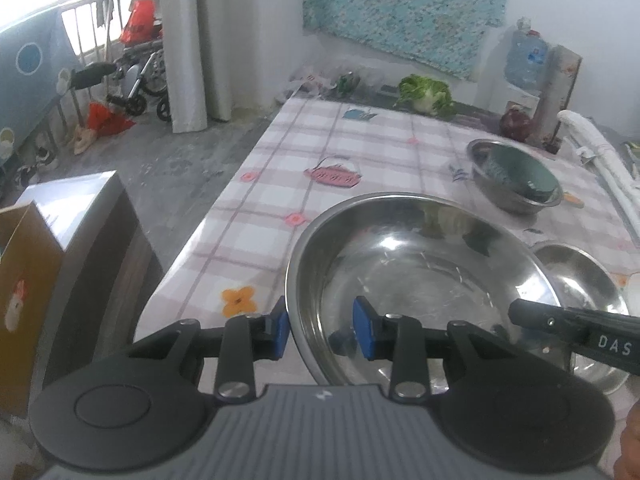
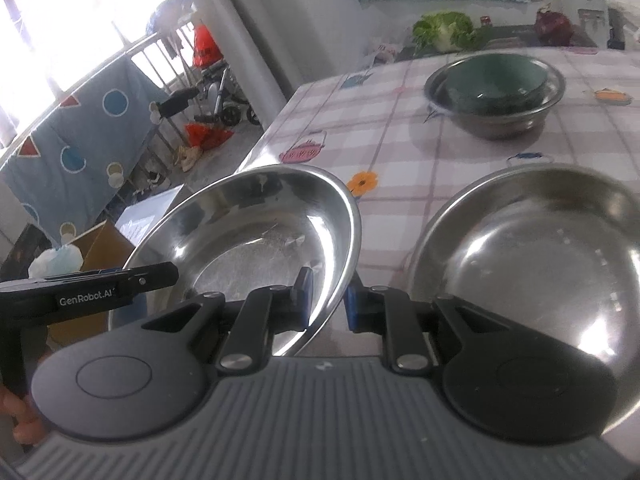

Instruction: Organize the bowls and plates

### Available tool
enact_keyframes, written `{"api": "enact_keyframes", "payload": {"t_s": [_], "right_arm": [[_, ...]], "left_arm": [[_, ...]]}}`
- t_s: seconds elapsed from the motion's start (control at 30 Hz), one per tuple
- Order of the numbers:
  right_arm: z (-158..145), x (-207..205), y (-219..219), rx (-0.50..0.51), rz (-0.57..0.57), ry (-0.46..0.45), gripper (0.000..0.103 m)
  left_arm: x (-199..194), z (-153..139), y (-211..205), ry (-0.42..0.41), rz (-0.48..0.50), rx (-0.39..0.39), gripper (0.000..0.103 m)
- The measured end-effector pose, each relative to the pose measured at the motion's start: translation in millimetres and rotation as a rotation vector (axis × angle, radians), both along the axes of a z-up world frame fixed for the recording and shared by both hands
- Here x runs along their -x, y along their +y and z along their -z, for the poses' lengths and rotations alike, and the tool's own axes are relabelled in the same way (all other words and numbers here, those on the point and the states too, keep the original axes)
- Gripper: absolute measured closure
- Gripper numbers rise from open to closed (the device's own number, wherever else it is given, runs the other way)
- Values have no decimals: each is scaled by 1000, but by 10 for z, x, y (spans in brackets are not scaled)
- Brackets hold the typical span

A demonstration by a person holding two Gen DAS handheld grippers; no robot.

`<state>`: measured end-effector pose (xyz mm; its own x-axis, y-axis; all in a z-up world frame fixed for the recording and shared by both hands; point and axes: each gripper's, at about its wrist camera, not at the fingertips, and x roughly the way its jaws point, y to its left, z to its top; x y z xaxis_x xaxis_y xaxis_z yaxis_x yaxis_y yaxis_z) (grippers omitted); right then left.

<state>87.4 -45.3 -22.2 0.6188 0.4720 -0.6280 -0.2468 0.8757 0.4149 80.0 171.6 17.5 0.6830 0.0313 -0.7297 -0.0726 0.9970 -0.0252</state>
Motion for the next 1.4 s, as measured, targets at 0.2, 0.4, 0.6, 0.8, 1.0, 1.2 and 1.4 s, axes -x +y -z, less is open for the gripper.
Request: {"api": "enact_keyframes", "payload": {"t_s": [0.2,0.4,0.6,0.8,1.0,1.2,1.4], "right_arm": [[-127,80,-345,10,56,-23,86],[-199,200,-819,37,147,-29,86],[-169,331,-1264,78,251,-16,86],[-8,405,-1559,105,315,29,86],[131,347,-1622,111,312,64,85],[219,310,-1556,115,288,81,83],[187,267,-1559,111,284,85,81]], "left_arm": [[-107,-92,-352,-28,68,13,69],[-236,-50,-782,-31,169,44,69],[-342,101,-1239,3,275,66,69],[-382,314,-1517,64,340,70,69],[-414,413,-1527,97,341,64,69],[-430,480,-1507,118,336,57,69],[-419,487,-1525,106,341,39,69]]}}
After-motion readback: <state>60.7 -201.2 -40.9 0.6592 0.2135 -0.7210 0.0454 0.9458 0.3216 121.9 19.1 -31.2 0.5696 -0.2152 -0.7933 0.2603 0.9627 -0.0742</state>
